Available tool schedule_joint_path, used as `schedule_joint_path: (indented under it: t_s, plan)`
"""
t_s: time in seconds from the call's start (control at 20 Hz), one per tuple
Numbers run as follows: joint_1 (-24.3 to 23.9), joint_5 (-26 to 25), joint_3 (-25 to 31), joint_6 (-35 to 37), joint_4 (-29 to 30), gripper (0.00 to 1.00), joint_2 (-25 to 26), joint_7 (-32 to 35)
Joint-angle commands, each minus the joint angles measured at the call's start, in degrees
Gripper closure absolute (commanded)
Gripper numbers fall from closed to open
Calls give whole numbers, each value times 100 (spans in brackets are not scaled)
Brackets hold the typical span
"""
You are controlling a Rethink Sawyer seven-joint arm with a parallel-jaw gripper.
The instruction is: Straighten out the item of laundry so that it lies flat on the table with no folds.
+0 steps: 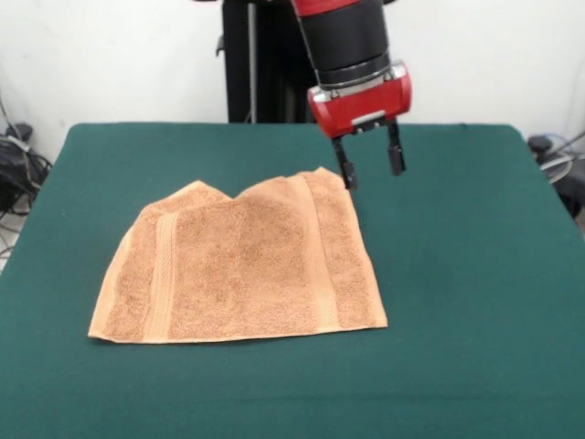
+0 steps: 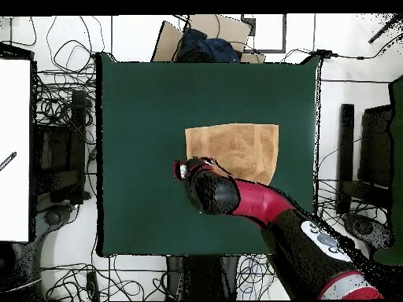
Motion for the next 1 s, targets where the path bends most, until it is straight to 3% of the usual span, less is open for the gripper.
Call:
schedule_joint_path:
  t_s: [0.05, 0.15, 0.3, 0.4, 0.7, 1.0]
  plan:
    - [-61, -17, 488, -467, 315, 0, 280, 1229]
    - [-40, -28, 430, -523, 329, 0, 257, 1254]
    - [502, 114, -425, 435, 264, 0, -138, 1143]
    - [642, 62, -683, 744, 240, 0, -420, 1031]
    - [491, -90, -775, 985, 296, 0, -304, 784]
    - [412, -251, -958, 1185, 360, 0, -543, 680]
